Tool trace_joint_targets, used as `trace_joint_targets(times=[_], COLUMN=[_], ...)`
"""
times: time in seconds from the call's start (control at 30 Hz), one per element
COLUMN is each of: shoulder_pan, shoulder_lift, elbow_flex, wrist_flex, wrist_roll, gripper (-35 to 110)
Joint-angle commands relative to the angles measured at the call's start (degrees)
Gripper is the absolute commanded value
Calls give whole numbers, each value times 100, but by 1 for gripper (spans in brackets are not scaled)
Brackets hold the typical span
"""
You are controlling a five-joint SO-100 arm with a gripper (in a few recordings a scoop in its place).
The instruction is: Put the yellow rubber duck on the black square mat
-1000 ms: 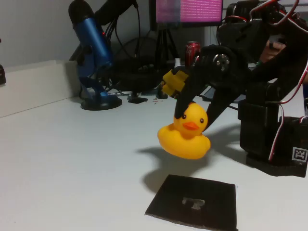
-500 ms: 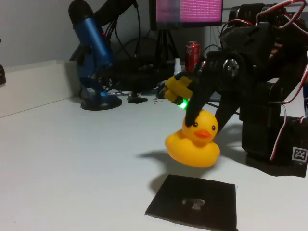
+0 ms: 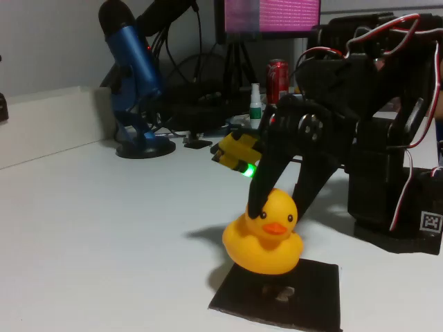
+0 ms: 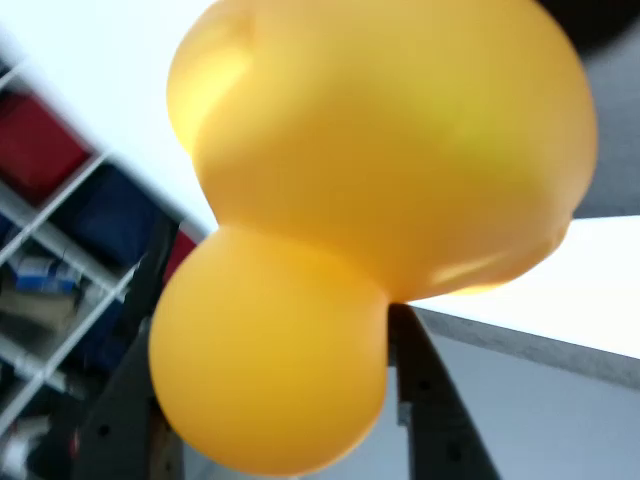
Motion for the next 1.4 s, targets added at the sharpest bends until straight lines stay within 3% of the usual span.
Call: trace_joint_targets(times=[0.0, 0.37, 0.6, 1.37], shoulder_pan=[-132, -123, -123, -53], shoulder_lift=[-114, -141, -123, -141], elbow_flex=[-343, -308, -387, -773], wrist_flex=[35, 79, 861, 791], wrist_roll=[18, 18, 18, 18], gripper=[14, 14, 14, 14])
